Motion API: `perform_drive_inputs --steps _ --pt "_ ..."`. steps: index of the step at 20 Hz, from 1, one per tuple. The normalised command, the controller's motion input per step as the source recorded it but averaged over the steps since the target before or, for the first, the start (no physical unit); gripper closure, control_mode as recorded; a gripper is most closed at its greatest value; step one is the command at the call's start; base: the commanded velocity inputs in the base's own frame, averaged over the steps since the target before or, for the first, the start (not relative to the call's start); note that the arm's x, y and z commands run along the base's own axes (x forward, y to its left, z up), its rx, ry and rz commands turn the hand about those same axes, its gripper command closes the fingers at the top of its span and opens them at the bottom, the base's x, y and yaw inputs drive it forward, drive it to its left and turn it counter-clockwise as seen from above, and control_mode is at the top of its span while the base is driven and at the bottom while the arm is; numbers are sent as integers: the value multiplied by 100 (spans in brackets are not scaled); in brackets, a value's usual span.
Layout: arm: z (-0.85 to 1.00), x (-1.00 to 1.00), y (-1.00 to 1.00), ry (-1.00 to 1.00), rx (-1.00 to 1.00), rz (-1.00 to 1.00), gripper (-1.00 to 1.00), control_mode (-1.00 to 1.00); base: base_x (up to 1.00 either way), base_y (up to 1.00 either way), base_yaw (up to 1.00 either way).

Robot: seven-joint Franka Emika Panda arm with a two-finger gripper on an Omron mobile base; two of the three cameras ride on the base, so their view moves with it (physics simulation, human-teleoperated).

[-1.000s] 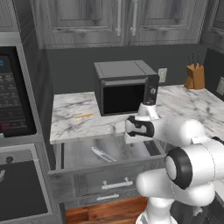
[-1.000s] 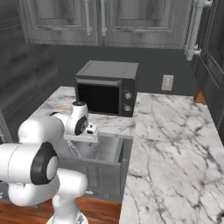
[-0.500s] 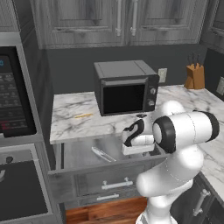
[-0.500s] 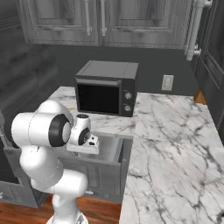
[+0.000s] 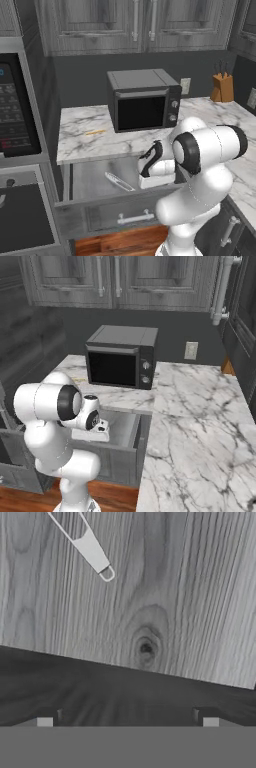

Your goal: Pick the tongs from the drawer and place it on the counter.

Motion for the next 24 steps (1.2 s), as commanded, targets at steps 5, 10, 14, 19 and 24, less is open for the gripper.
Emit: perform_drive_inputs --steps 5,10,14,19,24 --pt "-16 -100 13 -5 0 11 -100 -100 0 0 0" --pt "20 -73 1 -14 5 4 -100 -100 0 0 0" --pt "50 17 0 -16 5 0 -100 -100 0 0 0" --pt "11 55 15 -8 0 0 -100 -100 0 0 0" --pt "-21 58 45 -1 -8 0 -100 -100 0 0 0"
